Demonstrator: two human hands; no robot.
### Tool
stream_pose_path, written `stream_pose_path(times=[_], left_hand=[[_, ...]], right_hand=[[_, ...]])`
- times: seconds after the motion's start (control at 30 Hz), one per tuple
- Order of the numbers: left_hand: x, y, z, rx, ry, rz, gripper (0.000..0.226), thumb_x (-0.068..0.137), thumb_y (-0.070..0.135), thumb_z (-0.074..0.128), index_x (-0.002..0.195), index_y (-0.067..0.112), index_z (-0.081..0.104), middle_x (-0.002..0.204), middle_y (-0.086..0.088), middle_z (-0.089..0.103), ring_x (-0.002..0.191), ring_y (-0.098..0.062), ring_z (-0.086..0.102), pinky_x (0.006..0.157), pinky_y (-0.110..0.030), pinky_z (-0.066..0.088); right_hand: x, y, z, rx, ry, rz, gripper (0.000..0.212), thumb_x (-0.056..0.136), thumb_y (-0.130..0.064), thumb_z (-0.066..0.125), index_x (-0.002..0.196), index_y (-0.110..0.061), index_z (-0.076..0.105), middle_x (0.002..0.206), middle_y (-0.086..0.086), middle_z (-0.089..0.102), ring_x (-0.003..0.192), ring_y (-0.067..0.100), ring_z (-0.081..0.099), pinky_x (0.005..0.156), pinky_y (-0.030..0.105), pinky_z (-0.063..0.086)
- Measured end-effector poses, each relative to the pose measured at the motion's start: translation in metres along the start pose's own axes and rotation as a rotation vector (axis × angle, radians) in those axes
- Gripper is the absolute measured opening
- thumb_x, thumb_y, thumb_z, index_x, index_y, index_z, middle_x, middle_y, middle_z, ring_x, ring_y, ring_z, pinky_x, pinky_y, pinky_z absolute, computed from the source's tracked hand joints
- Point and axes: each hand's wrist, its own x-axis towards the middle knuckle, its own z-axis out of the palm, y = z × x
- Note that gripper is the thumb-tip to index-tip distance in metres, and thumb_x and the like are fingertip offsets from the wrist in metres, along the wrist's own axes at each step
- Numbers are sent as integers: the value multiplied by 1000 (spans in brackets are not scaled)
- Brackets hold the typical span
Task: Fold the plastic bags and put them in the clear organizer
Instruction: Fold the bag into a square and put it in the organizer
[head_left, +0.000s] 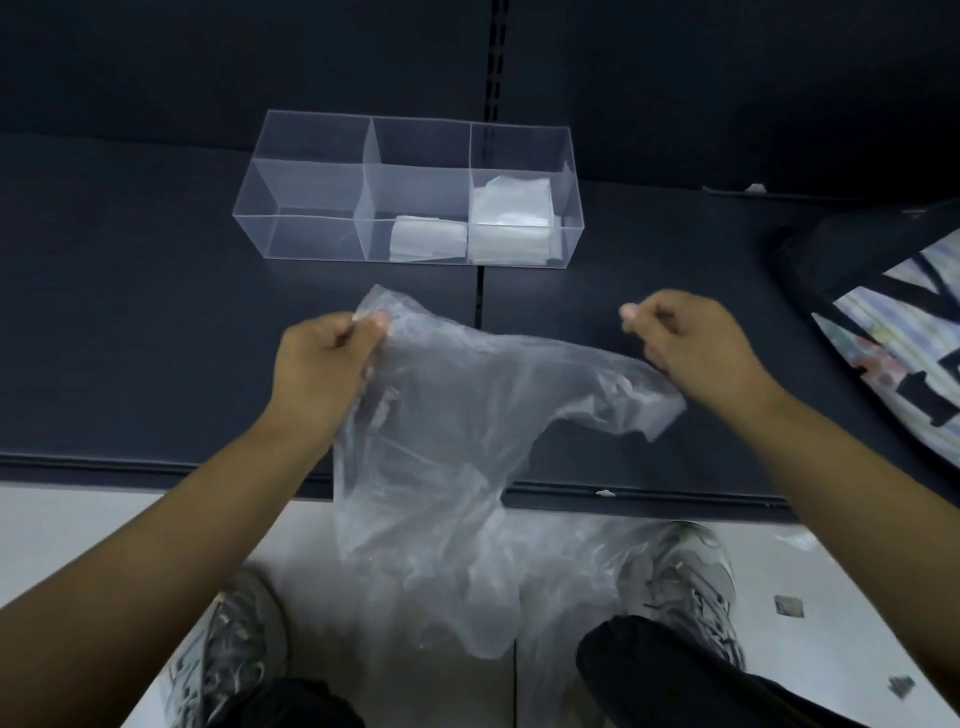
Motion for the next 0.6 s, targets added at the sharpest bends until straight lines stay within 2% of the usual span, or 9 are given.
stream_pose_path(times=[0.1, 0.13, 0.2, 0.27, 0.3, 0.37, 0.4, 0.5, 0.6], left_hand=[[3, -17, -2, 46, 58, -28, 50, 94, 34, 57, 65, -6, 51, 50, -3, 44, 45, -11, 38, 49, -24, 39], [4, -21, -3, 49, 69, -32, 50, 94, 34, 57, 65, -6, 50, 51, -5, 44, 47, -13, 38, 50, -26, 38], [5, -25, -4, 59, 81, -31, 51, 94, 34, 56, 68, -8, 52, 54, -8, 47, 50, -15, 41, 50, -26, 39], [5, -28, -5, 77, 87, -20, 51, 95, 34, 55, 68, -9, 53, 55, -9, 49, 49, -14, 42, 47, -19, 38], [5, -28, -4, 81, 90, -21, 51, 95, 34, 55, 67, -8, 53, 53, -7, 48, 47, -12, 41, 44, -16, 36], [6, -28, -4, 61, 97, -34, 50, 95, 33, 56, 63, -5, 50, 49, -1, 44, 40, -4, 36, 41, -13, 33], [8, -29, -4, 47, 103, -44, 49, 96, 33, 56, 62, -3, 51, 49, 0, 43, 38, -3, 36, 41, -12, 33], [15, -31, -7, -43, 128, -123, 47, 94, 35, 57, 71, -5, 60, 58, -6, 53, 51, -7, 46, 50, -18, 39], [26, -26, -7, -119, 78, -212, 46, 92, 39, 60, 56, 10, 58, 46, 4, 54, 46, -11, 47, 54, -27, 41]], right_hand=[[-1, 14, -10, 4, 41, 31, 26, 96, -33, 54, 89, -9, 63, 67, 2, 56, 63, 15, 53, 67, 30, 47], [-5, 12, -12, 85, 4, -8, 22, 96, -32, 54, 94, -12, 64, 76, 2, 59, 68, 10, 55, 71, 25, 48], [-14, 4, -14, 191, -172, -121, 26, 92, -40, 54, 111, -24, 63, 104, -3, 57, 89, 0, 56, 82, 10, 44], [-18, -1, -6, 128, -379, -172, 44, 78, -52, 59, 119, -36, 59, 122, -10, 45, 112, -5, 47, 96, 8, 36], [-18, 0, -1, 45, -439, -181, 43, 74, -52, 63, 115, -39, 59, 127, -11, 40, 119, -3, 42, 102, 12, 32], [-14, 2, 10, -80, -479, -171, 20, 76, -41, 72, 93, -34, 65, 132, -10, 36, 125, 5, 35, 108, 21, 27], [-9, 4, 11, -91, -474, -152, 11, 79, -36, 72, 83, -27, 67, 133, -11, 38, 125, 5, 35, 108, 23, 27], [3, 16, 0, 74, -384, -68, 37, 81, -41, 66, 75, -4, 67, 120, -10, 56, 108, -6, 51, 95, 11, 34], [14, 18, -13, 369, -263, 50, 29, 82, -40, 65, 68, -14, 62, 70, -10, 64, 64, -1, 56, 68, 17, 42]])
